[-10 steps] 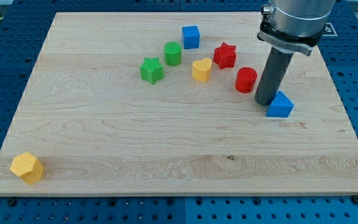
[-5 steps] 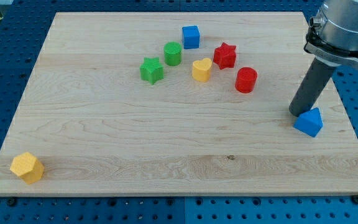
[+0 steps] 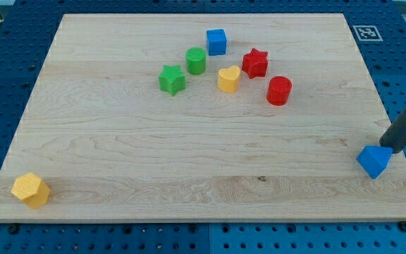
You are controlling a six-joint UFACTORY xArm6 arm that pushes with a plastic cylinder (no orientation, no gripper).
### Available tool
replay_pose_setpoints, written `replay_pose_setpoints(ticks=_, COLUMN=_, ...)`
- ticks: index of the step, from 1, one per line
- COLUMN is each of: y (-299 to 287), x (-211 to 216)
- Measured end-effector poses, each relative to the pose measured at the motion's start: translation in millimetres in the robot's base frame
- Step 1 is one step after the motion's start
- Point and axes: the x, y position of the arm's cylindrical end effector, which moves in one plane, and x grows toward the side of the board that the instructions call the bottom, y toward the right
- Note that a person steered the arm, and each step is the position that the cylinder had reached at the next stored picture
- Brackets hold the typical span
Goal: Slide the blue triangle to the bottom right
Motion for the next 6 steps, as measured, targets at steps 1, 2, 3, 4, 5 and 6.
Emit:
replay_pose_setpoints(ticks=1, y=-9, x=-2)
replay_pose_setpoints(ticks=2, y=-11, x=-1)
replay_pose_setpoints(ticks=3, y=-13, x=2)
replay_pose_setpoints(ticks=4, y=-17, x=12)
replay_pose_setpoints(ticks=5, y=-18, x=16)
replay_pose_setpoints(ticks=6, y=-57, x=-7)
